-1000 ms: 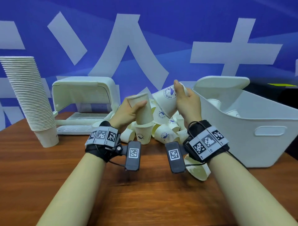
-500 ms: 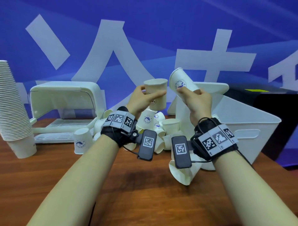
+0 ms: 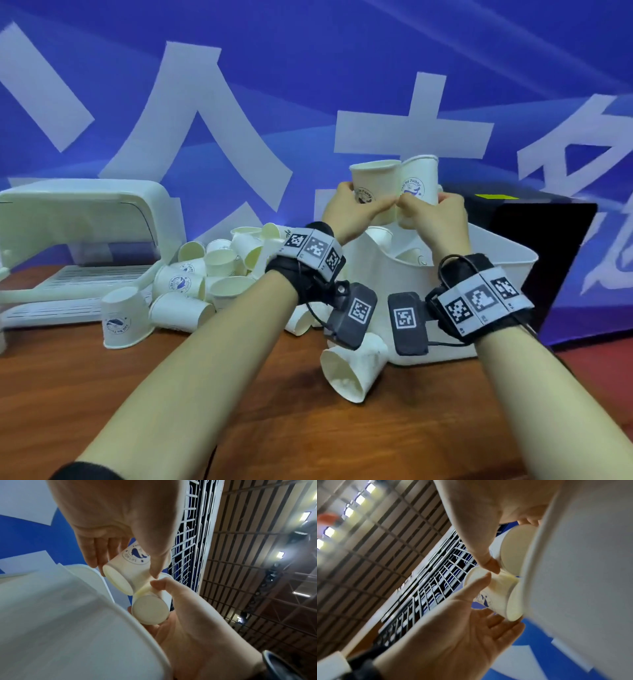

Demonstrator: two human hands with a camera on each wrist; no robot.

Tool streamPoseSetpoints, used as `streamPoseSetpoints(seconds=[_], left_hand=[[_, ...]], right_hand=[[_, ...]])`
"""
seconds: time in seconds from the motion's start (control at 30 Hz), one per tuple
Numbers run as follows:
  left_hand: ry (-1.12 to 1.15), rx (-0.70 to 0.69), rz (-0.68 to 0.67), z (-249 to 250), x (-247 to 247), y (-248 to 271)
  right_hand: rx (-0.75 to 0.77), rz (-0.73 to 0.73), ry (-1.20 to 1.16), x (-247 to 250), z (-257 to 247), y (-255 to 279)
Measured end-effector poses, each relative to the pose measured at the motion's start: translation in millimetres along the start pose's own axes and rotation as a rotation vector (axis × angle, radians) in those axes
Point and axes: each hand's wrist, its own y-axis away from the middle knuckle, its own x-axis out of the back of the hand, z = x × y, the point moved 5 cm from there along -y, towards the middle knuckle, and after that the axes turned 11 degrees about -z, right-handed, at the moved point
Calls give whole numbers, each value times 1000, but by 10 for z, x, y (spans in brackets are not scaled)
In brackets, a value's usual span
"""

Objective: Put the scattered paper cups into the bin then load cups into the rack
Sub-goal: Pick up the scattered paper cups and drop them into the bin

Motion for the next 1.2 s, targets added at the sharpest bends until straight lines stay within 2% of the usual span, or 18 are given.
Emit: streamPoseSetpoints(seconds=[0.17,0.27,0.4,0.57,0.73,0.93,1.1,1.2], left_hand=[[-151,46,-52,-121,-267,-152],[-309,99,-40,-174,-343,-178],[-460,111,-37,-206,-400,-192],[-678,183,38,-184,-374,-161],[-854,268,-71,-166,-409,-201],[-785,311,-161,-249,-471,-304],[-737,276,-158,-254,-445,-311],[-690,254,-133,-251,-433,-310]], right_hand=[[-47,21,371,243,109,-95],[-97,-34,511,259,213,-139],[-155,-102,620,213,304,-191],[-244,-171,703,158,443,-294],[-317,-219,813,125,521,-321],[-390,-183,786,141,523,-332],[-412,-124,807,162,491,-308],[-362,-116,845,158,432,-271]])
